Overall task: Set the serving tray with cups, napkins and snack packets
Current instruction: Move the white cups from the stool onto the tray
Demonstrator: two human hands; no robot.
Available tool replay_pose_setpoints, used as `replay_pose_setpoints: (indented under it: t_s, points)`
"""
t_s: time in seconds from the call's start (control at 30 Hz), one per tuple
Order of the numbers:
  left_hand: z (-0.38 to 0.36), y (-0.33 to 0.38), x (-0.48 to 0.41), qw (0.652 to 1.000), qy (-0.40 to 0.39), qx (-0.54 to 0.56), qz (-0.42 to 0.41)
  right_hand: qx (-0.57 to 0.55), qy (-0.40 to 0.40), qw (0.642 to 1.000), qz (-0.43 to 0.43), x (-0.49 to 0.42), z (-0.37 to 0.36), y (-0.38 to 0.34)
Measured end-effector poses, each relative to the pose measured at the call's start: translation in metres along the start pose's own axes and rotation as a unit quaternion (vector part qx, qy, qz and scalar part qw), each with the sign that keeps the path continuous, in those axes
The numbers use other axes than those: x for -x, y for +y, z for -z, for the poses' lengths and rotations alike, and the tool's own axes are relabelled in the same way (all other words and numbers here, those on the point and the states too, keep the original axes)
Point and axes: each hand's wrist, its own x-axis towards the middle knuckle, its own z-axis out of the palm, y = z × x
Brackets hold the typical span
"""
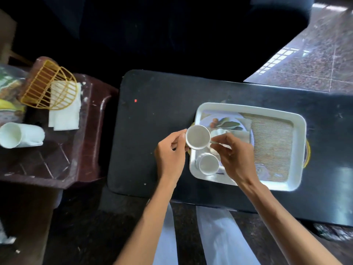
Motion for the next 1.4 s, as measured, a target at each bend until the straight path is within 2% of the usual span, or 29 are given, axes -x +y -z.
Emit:
replay_pose_setpoints:
  t_s: [0.2,0.47,0.67,1.1,1.4]
  points:
    - [-0.038,-0.003,-0.001,0.998,-0.013,-0.05,0.033,-0.021,-0.01,0.999,-0.032,-0.008,0.016,0.041]
    - [-0.054,-0.013,-0.003,0.994,-0.003,-0.096,0.046,-0.034,-0.029,0.998,-0.038,-0.014,0.014,0.068]
    - [-0.055,-0.02,-0.007,0.993,0.003,-0.104,0.052,-0.037,-0.055,0.998,-0.014,-0.02,0.013,0.075]
    - [-0.05,-0.029,-0.009,0.99,-0.002,-0.135,0.051,-0.032,-0.087,0.995,-0.039,-0.02,0.011,0.075]
    - [-0.036,-0.03,-0.008,0.993,-0.034,-0.104,0.054,-0.002,-0.113,0.992,-0.05,-0.016,0.015,0.069]
